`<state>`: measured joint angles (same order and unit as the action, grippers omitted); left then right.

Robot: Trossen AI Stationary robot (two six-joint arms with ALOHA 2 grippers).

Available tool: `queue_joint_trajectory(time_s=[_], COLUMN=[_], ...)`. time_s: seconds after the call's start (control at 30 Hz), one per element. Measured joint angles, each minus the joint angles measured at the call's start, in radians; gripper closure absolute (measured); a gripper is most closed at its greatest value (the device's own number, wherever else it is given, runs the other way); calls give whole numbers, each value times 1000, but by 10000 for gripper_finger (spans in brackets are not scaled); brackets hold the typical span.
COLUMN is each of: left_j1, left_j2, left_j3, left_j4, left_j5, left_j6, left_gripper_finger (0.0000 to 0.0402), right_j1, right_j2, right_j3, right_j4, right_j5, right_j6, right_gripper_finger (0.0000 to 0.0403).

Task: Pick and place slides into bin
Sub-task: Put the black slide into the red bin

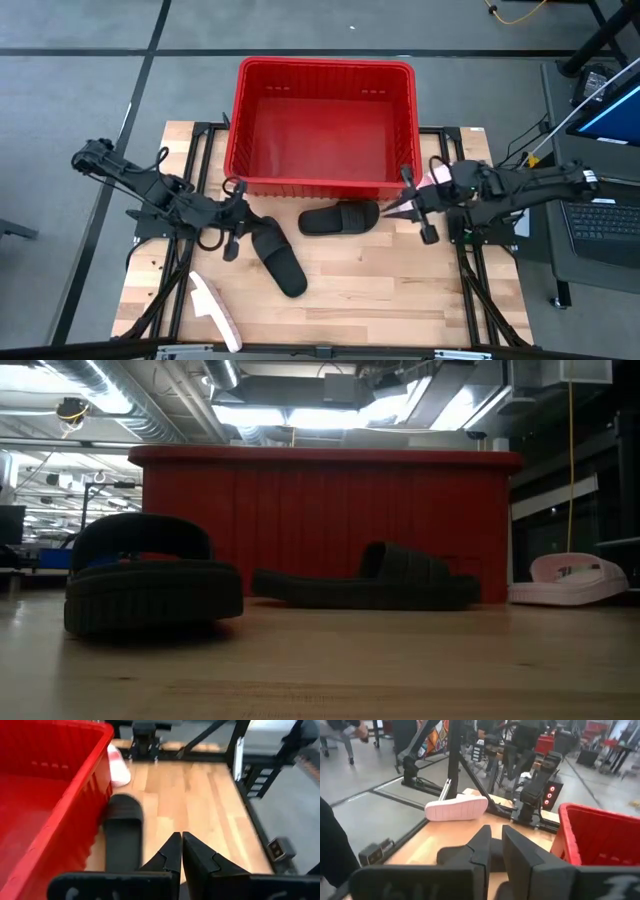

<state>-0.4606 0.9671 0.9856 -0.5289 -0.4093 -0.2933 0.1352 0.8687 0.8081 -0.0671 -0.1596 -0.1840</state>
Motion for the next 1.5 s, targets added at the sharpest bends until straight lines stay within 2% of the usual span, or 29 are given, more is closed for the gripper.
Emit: queue_joint_trajectory(time_s=[0.23, 0.6, 0.77, 0.9, 1.03, 1.23, 1.4, 1.5], left_j1=[-4, 0, 6, 6, 6, 4, 4, 4], left_j2=[4, 4, 4, 4, 4, 4, 4, 4], left_j3=[9, 9, 9, 9, 9, 9, 9, 9], left_j4=[17, 17, 9, 12, 8, 9, 9, 9], left_j5=[12, 3, -6, 38, 13, 20, 12, 9], left_j6=[-8, -8, -10, -26, -2, -32, 51, 47], left_gripper_finger=[392, 395, 396, 394, 394, 393, 398, 400], right_j1=[0, 0, 0, 0, 0, 9, 41, 64], right_j2=[157, 277, 305, 324, 327, 327, 327, 327], right_j3=[120, 148, 148, 148, 148, 148, 148, 153], right_j4=[0, 17, 95, 192, 260, 289, 288, 278], right_j5=[1, 2, 39, 38, 38, 44, 113, 153], right_j6=[150, 181, 183, 185, 231, 235, 232, 234], right_gripper_finger=[353, 353, 353, 353, 353, 358, 393, 396])
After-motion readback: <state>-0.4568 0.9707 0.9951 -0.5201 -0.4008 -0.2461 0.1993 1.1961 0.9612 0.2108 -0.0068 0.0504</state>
